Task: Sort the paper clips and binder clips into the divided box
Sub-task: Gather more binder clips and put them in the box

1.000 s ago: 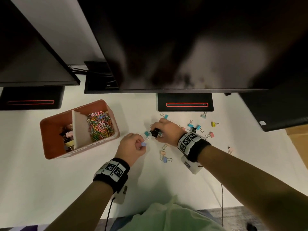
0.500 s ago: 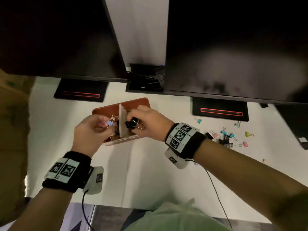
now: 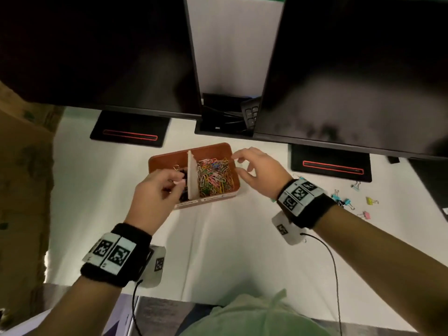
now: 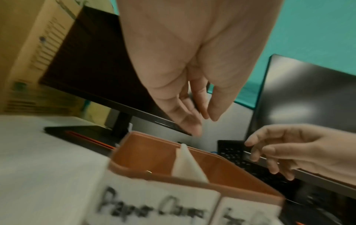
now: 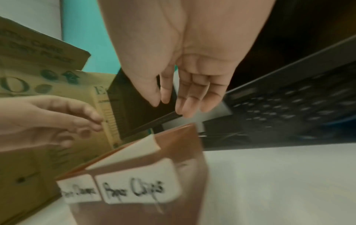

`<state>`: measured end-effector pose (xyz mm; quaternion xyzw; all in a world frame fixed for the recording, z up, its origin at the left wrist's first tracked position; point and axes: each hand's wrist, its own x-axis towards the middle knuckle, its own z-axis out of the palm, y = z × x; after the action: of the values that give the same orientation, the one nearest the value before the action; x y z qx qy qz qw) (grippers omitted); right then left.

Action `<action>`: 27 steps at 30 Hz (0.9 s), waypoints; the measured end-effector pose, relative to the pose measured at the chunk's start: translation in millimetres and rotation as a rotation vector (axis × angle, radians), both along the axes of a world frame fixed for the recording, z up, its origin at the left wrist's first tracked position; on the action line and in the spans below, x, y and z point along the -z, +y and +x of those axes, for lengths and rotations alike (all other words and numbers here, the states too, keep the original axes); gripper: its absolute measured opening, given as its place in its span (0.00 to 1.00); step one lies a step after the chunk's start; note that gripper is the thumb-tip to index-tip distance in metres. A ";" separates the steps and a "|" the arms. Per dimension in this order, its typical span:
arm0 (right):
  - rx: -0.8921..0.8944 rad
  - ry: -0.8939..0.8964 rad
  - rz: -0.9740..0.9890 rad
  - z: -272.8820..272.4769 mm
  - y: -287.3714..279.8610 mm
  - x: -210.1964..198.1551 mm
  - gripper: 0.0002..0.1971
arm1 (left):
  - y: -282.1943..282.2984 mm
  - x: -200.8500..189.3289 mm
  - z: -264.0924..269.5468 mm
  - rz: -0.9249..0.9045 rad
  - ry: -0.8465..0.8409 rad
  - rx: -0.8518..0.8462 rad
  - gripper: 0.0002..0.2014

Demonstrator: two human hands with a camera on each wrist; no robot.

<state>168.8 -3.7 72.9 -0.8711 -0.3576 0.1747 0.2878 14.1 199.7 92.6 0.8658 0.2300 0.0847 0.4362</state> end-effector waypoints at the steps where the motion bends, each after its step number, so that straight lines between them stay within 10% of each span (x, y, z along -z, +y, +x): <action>1: 0.045 -0.006 -0.030 5.4 -18.2 4.5 0.14 | -12.5 -0.4 1.2 -0.018 -0.005 0.048 0.08; 11: 0.183 0.113 -0.415 21.7 -148.8 42.3 0.30 | -149.0 67.7 55.9 -0.005 0.231 0.603 0.21; 18: 0.073 0.185 -0.394 36.6 -153.7 65.1 0.35 | -192.8 103.4 93.0 0.283 0.523 0.724 0.37; 27: -0.083 0.178 -0.379 25.6 -155.4 78.4 0.39 | -191.8 115.6 73.7 0.366 0.438 0.842 0.42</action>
<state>194.4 -159.2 -5.4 -0.8754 -0.3270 0.3266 0.1420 87.8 7.9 -23.0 0.9432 -0.0716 -0.2430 0.2151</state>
